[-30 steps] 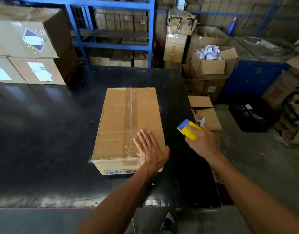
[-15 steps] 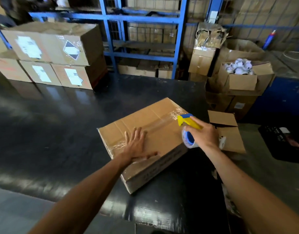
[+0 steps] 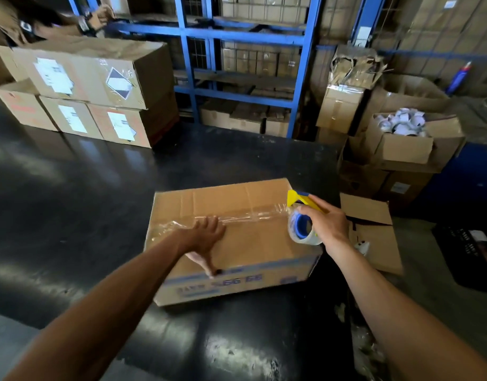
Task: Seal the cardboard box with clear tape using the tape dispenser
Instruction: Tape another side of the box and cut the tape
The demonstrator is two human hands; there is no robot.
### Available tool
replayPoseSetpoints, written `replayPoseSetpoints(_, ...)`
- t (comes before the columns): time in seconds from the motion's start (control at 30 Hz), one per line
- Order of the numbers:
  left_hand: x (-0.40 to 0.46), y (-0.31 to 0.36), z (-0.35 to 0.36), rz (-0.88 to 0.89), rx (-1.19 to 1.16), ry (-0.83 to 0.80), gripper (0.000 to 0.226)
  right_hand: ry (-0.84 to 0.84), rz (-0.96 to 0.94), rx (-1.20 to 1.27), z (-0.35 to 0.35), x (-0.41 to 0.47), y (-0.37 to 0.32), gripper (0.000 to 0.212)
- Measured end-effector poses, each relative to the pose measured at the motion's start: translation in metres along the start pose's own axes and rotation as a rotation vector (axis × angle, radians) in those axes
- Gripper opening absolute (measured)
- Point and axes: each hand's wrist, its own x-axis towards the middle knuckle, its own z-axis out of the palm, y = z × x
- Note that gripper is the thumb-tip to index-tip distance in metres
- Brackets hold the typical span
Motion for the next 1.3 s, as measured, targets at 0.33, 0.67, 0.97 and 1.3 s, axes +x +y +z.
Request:
replayPoseSetpoints(0.33, 0.043, 0.091, -0.034, -0.156, -0.371, -0.021, 0.144, 0.002, 0.017, 0.076, -0.013, 0.027, -0.016, 0.051)
replayPoseSetpoints(0.67, 0.07, 0.155, -0.009, -0.24, -0.349, 0.205, 0.115, 0.001, 0.037, 0.109, -0.024, 0.035, -0.009, 0.048)
replayPoseSetpoints(0.97, 0.028, 0.043, 0.028, 0.351, -0.043, 0.176, 0.11, -0.012, 0.043, 0.153, 0.005, 0.005, -0.01, 0.047)
replayPoseSetpoints(1.3, 0.014, 0.045, 0.052, 0.344, 0.017, 0.328, 0.088, -0.09, 0.014, 0.083, 0.03, -0.049, -0.004, 0.056)
